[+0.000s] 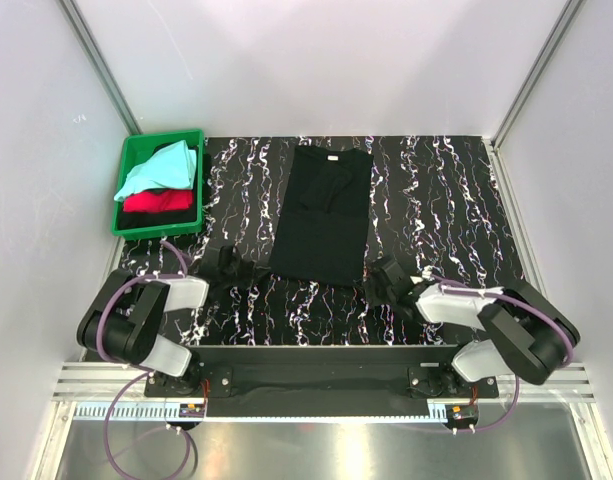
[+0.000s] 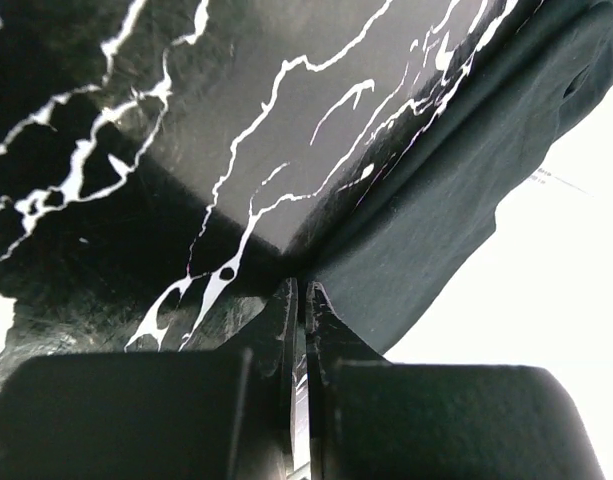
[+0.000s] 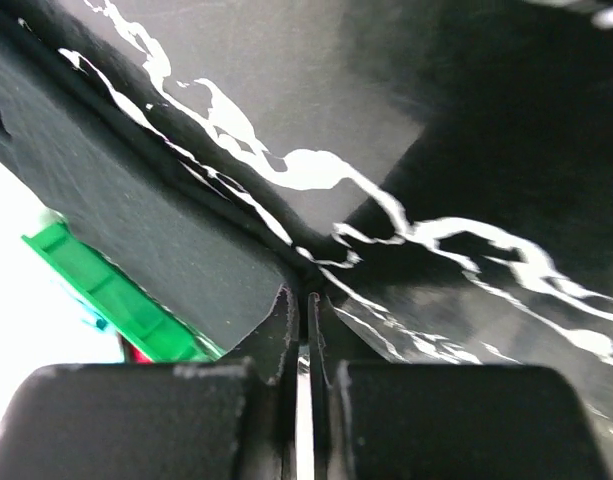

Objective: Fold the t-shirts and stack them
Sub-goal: Fold the tshirt

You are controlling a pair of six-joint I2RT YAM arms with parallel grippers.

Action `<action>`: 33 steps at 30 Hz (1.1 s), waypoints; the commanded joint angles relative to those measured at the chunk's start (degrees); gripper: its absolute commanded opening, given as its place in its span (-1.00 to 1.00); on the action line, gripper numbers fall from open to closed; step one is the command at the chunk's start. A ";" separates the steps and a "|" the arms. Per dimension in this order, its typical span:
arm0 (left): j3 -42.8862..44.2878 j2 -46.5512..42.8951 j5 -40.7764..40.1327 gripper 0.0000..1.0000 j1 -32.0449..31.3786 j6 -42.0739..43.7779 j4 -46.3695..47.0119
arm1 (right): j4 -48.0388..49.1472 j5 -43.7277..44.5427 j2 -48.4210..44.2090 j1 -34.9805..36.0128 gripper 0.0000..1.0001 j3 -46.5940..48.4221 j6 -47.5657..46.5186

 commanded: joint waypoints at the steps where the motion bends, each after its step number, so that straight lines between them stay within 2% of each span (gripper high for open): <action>1: -1.66 -1.62 0.41 -1.00 -0.28 4.53 -9.64 | -7.54 0.89 -3.88 0.40 -1.00 -3.11 -4.81; 7: -2.02 -13.66 2.34 -1.00 -1.77 8.13 -22.89 | -17.73 -1.59 -14.95 0.49 -1.00 -0.31 -14.74; 11: -3.96 -21.39 2.78 -1.00 -4.58 6.73 -29.32 | -24.67 -4.13 -20.93 0.92 -1.00 1.63 -19.49; 18: -0.27 -36.59 -2.22 -1.00 -7.40 7.26 -47.43 | -36.71 -6.34 -32.34 7.95 -1.00 1.99 -20.03; 24: -0.80 -61.63 -5.99 -1.00 -9.16 1.19 -62.63 | -45.85 -7.83 -39.82 10.42 -1.00 3.30 -20.55; 26: 0.96 -65.68 -6.44 -1.00 -9.25 2.15 -69.22 | -47.44 -9.06 -40.97 10.59 -1.00 4.00 -21.16; 28: 3.24 -66.05 -5.31 -1.00 -9.16 2.77 -74.40 | -49.38 -9.50 -41.86 10.85 -1.00 5.67 -22.13; 33: 7.37 -67.37 -4.87 -1.00 -9.16 5.05 -78.21 | -50.70 -11.17 -41.07 11.56 -1.00 9.10 -24.77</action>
